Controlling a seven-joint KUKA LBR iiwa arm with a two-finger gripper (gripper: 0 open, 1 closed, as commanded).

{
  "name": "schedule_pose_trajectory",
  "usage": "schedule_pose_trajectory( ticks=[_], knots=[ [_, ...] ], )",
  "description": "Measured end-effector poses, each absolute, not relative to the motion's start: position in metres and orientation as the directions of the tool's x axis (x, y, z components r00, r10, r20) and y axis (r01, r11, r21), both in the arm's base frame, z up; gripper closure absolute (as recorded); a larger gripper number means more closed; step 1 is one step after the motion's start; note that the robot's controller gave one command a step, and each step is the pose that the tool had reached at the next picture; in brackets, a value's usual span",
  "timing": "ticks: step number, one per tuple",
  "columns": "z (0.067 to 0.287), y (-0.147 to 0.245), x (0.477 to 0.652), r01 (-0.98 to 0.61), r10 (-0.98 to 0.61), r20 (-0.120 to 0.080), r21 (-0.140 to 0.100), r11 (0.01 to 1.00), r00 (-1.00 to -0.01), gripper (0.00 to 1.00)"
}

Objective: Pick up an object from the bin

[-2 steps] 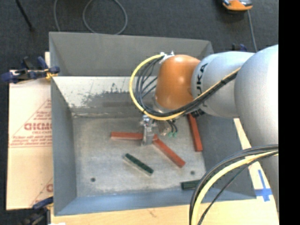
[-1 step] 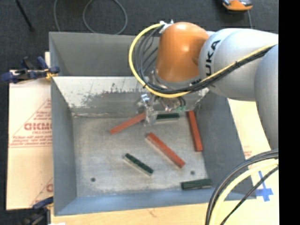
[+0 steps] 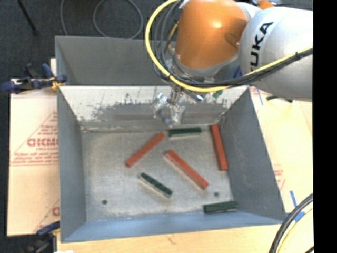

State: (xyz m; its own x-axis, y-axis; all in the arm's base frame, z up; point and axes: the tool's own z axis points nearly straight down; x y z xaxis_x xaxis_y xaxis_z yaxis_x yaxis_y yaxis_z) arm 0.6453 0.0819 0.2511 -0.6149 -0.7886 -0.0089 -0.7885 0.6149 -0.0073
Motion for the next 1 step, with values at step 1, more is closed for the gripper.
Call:
schedule_pose_trajectory(
  ticks=[1],
  knots=[
    [0.1684, 0.1505, 0.6192, -0.811, -0.811, -0.001, 0.006, 0.585, -0.585, 1.0]
  ],
)
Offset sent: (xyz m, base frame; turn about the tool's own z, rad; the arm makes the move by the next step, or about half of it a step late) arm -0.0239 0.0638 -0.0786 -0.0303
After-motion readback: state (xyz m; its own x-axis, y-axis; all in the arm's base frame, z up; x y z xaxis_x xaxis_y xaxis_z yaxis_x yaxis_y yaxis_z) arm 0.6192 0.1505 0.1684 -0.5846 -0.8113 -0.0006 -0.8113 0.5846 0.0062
